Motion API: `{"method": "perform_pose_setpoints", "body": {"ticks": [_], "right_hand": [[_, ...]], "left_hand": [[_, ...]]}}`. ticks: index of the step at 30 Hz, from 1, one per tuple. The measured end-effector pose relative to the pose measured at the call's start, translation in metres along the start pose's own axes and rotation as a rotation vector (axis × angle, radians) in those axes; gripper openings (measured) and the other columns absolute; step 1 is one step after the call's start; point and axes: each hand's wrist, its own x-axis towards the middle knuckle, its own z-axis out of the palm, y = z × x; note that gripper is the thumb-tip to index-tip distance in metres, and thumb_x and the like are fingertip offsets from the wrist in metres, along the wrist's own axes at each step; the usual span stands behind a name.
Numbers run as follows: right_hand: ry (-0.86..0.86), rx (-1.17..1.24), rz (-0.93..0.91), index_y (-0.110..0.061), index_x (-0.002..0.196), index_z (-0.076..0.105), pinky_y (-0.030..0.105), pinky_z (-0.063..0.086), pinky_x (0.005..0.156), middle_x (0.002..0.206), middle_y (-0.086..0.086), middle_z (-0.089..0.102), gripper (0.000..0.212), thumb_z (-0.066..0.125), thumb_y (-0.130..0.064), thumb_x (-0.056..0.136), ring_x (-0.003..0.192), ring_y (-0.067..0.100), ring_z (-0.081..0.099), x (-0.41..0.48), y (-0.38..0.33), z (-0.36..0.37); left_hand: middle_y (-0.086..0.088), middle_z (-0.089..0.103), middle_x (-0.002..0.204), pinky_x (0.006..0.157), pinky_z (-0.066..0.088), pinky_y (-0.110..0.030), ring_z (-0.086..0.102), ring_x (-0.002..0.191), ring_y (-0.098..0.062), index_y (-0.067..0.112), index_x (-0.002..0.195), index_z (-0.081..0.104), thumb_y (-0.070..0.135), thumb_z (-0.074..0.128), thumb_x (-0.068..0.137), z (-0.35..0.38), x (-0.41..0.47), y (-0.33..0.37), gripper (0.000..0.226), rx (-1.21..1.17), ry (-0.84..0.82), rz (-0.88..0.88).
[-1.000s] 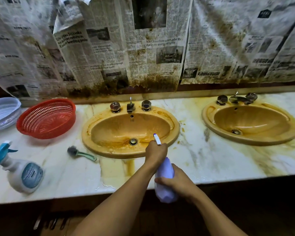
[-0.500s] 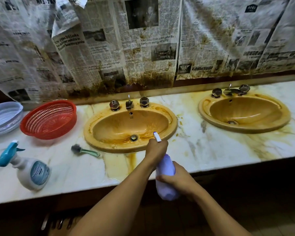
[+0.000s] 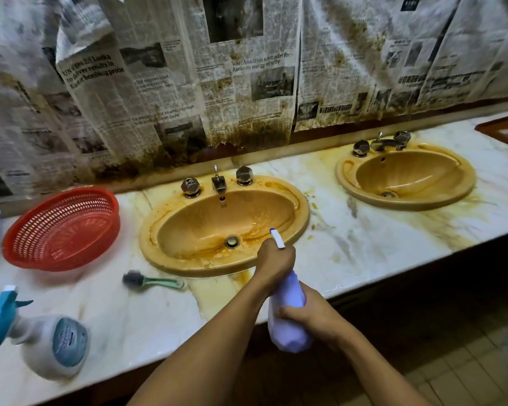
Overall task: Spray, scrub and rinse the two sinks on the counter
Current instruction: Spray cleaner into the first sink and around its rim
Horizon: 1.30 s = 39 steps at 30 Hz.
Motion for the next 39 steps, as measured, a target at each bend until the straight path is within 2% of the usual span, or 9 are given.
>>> {"method": "perform_pose_setpoints", "body": {"ticks": [4,7,9,12,21,24,28,34,39], "right_hand": [[0.013,0.033,0.013,-0.028,0.118,0.064,0.013,0.051,0.083,0.107,-0.017,0.076,0.038,0.081,-0.016,0.086,0.104,0.002,0.070,0.003,-0.008,0.013],[0.057,-0.006,0.020,-0.030,0.126,0.055,0.023,0.054,0.094,0.116,-0.013,0.072,0.066,0.090,-0.046,0.073,0.109,0.002,0.067,0.010,-0.014,0.028],[0.119,-0.101,0.065,-0.031,0.124,0.050,0.024,0.053,0.085,0.115,-0.011,0.068,0.084,0.091,-0.062,0.058,0.106,0.006,0.067,0.013,-0.017,0.040],[0.148,-0.176,0.071,-0.030,0.116,0.058,0.031,0.055,0.088,0.111,-0.010,0.071,0.080,0.088,-0.067,0.051,0.103,0.007,0.067,0.019,-0.014,0.049],[0.072,-0.130,0.015,-0.033,0.123,0.061,0.034,0.054,0.101,0.116,-0.013,0.071,0.070,0.091,-0.052,0.063,0.107,0.001,0.067,0.022,-0.014,0.031],[0.062,-0.154,-0.005,-0.034,0.124,0.060,0.038,0.054,0.101,0.117,-0.012,0.072,0.076,0.090,-0.059,0.058,0.109,0.004,0.067,0.024,-0.005,0.020],[0.012,-0.133,-0.015,-0.032,0.122,0.063,0.039,0.055,0.099,0.115,-0.011,0.074,0.072,0.091,-0.054,0.060,0.108,0.005,0.069,0.021,0.006,0.001],[-0.093,-0.090,-0.036,-0.033,0.121,0.063,0.018,0.052,0.090,0.113,-0.012,0.074,0.052,0.089,-0.027,0.077,0.106,-0.001,0.068,0.003,0.016,-0.054],[-0.190,-0.093,-0.074,-0.029,0.122,0.064,0.019,0.053,0.091,0.111,-0.016,0.075,0.054,0.091,-0.024,0.076,0.107,0.001,0.069,-0.008,0.024,-0.089]], "left_hand": [[-0.004,0.053,0.066,0.061,0.041,-0.033,0.069,0.076,-0.035,0.013,0.072,0.046,0.030,0.044,0.070,-0.018,0.001,-0.001,0.017,0.069,-0.028,0.048],[-0.006,0.058,0.074,0.058,0.036,-0.034,0.054,0.069,-0.028,0.006,0.083,0.056,0.033,0.043,0.070,-0.028,0.001,-0.001,0.032,0.081,0.024,0.112],[-0.006,0.057,0.075,0.062,0.035,-0.035,0.051,0.072,-0.031,0.004,0.084,0.057,0.029,0.047,0.078,-0.030,0.003,-0.003,0.028,0.092,0.055,0.146],[-0.006,0.049,0.070,0.063,0.032,-0.036,0.045,0.072,-0.038,0.009,0.071,0.044,0.013,0.048,0.085,-0.035,0.006,-0.007,0.015,0.131,0.051,0.152],[-0.007,0.059,0.083,0.060,0.035,-0.034,0.054,0.078,-0.030,0.003,0.097,0.059,0.016,0.049,0.088,-0.032,0.008,-0.005,0.018,0.054,0.053,0.048],[-0.005,0.056,0.075,0.056,0.035,-0.031,0.053,0.066,-0.023,0.010,0.080,0.052,0.017,0.048,0.085,-0.025,0.006,0.001,0.009,0.069,0.013,0.017],[-0.015,0.067,0.075,0.060,0.047,-0.035,0.070,0.075,-0.036,0.012,0.071,0.051,0.021,0.043,0.072,-0.004,0.000,0.008,0.013,0.061,0.039,-0.016],[-0.004,0.042,0.060,0.054,0.028,-0.030,0.038,0.057,-0.022,0.015,0.069,0.039,0.016,0.049,0.077,0.036,-0.019,0.019,0.012,0.052,0.035,0.009],[-0.018,0.060,0.068,0.062,0.046,-0.035,0.063,0.063,-0.028,0.010,0.073,0.052,0.023,0.043,0.063,0.069,-0.027,0.022,0.019,-0.039,0.100,-0.025]]}}
